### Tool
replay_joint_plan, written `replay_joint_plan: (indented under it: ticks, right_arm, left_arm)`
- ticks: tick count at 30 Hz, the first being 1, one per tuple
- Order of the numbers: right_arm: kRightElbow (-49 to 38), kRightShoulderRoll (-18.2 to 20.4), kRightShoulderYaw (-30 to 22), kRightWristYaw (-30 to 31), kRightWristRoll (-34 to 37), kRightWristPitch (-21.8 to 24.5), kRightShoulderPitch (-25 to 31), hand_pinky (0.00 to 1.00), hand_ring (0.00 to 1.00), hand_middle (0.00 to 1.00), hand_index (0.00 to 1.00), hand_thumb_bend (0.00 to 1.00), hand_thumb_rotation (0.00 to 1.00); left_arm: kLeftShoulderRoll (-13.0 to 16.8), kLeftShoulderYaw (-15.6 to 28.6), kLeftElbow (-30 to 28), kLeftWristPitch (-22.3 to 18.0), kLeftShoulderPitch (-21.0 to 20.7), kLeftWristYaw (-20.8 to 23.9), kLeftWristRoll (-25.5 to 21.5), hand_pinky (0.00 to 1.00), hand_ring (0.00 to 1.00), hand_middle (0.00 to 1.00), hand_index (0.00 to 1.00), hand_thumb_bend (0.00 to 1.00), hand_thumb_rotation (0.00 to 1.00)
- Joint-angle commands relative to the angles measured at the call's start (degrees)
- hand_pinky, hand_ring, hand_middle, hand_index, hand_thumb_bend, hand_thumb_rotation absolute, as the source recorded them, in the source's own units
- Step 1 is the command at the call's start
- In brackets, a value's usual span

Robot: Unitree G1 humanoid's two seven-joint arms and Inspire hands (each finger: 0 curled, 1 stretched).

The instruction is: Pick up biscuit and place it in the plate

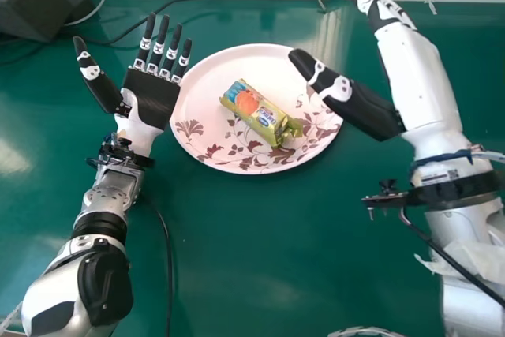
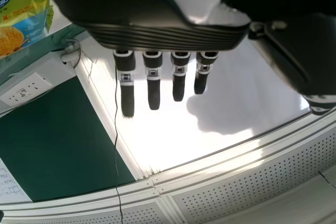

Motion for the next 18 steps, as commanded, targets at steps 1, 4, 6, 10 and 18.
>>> replay_joint_plan:
  ticks: [1,4,6,10,18]
  right_arm:
    - [-0.7,0.7,-0.1,-1.3,0.5,-1.3,1.3,0.83,0.96,0.98,0.96,0.96,0.73]
    - [-0.3,1.0,-0.1,-2.6,0.3,-2.7,2.0,0.81,0.95,0.99,0.97,0.96,0.72]
    - [0.0,1.2,-0.1,-3.6,0.5,-3.8,2.6,0.79,0.94,0.99,0.95,0.96,0.72]
    - [0.5,1.4,-0.7,-6.1,1.9,-7.1,4.1,0.78,0.93,0.98,0.95,0.95,0.73]
    - [2.2,1.3,-2.6,-8.4,7.5,-13.1,6.1,0.73,0.88,0.95,0.95,0.95,0.76]
  left_arm:
    - [-0.6,0.8,2.6,0.1,4.0,-0.1,0.3,0.79,0.91,0.97,1.00,1.00,0.81]
    - [-0.1,0.8,3.1,-0.2,3.7,-0.4,0.4,0.76,0.90,0.96,1.00,1.00,0.84]
    - [0.1,0.9,3.2,-0.5,3.6,-0.1,0.5,0.75,0.90,0.96,1.00,1.00,0.84]
    - [0.5,0.9,3.0,-0.7,3.6,-0.4,0.4,0.73,0.90,0.97,1.00,0.97,0.85]
    - [0.8,0.9,1.1,0.7,4.8,-0.3,-0.2,0.73,0.92,1.00,1.00,0.99,0.93]
